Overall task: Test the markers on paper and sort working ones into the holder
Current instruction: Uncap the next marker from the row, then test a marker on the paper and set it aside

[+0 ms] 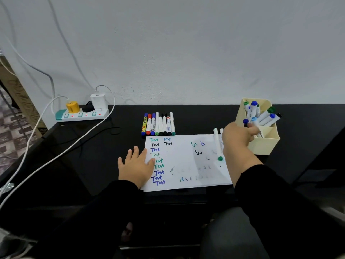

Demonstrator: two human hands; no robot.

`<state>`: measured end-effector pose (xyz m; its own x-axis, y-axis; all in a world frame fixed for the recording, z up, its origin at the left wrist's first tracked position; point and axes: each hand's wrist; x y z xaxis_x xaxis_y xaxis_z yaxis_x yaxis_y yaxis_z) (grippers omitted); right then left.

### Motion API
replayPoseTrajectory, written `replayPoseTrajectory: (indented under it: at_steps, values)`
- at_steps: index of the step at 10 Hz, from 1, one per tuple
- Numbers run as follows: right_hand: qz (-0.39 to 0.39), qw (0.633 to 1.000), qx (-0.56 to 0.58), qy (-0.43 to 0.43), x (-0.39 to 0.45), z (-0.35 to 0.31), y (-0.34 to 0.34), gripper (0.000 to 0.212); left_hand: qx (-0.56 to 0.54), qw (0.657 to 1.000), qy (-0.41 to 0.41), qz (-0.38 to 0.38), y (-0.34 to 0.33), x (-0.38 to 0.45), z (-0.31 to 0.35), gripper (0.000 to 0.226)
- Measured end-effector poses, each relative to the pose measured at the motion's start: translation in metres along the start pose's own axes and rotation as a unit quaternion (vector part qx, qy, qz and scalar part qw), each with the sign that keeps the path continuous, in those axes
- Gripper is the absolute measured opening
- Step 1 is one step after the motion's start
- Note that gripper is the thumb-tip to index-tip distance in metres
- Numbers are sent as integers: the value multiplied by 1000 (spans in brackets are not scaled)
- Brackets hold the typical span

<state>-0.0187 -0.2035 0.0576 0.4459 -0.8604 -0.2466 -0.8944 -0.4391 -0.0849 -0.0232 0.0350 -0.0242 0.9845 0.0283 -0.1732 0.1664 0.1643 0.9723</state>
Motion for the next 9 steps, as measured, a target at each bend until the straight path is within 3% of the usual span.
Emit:
replayPoseTrajectory:
  at_steps: [1, 2, 3, 5, 6, 7, 8, 9]
  values:
    - [-17, 999, -37, 13, -8, 0, -1, 32, -2, 1000, 0, -6, 1, -1, 0, 60]
    - [-72, 984, -130, 96, -13, 11, 1, 38, -6, 1000, -1, -6, 1, -2, 0, 60]
    - [-103, 973, -167, 121, -19, 12, -6, 19, -10, 1000, -6, 4, 0, -3, 0, 60]
    - [-167, 961, -187, 119, -28, 26, -31, 12, -4, 1000, -6, 25, -2, -1, 2, 59]
    - [-244, 917, -280, 142, -26, 35, -49, 12, -9, 999, -2, 30, -4, 1, 2, 58]
    - [-314, 852, -386, 161, -22, 39, -70, 28, -12, 999, 0, 33, -5, 3, 2, 58]
    - [-353, 803, -449, 170, -19, 38, -93, 13, -9, 999, 3, 35, -6, 5, 3, 58]
    - [-365, 774, -490, 169, -13, 41, -116, 31, -13, 999, -2, 49, -8, 6, 2, 58]
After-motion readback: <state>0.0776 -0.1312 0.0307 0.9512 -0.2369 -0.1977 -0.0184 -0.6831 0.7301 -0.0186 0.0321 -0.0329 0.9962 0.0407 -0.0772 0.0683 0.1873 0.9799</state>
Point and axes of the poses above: each hand's wrist, its own x-axis towards the middle knuckle, its own y-axis out of the back of the hand, z = x × y
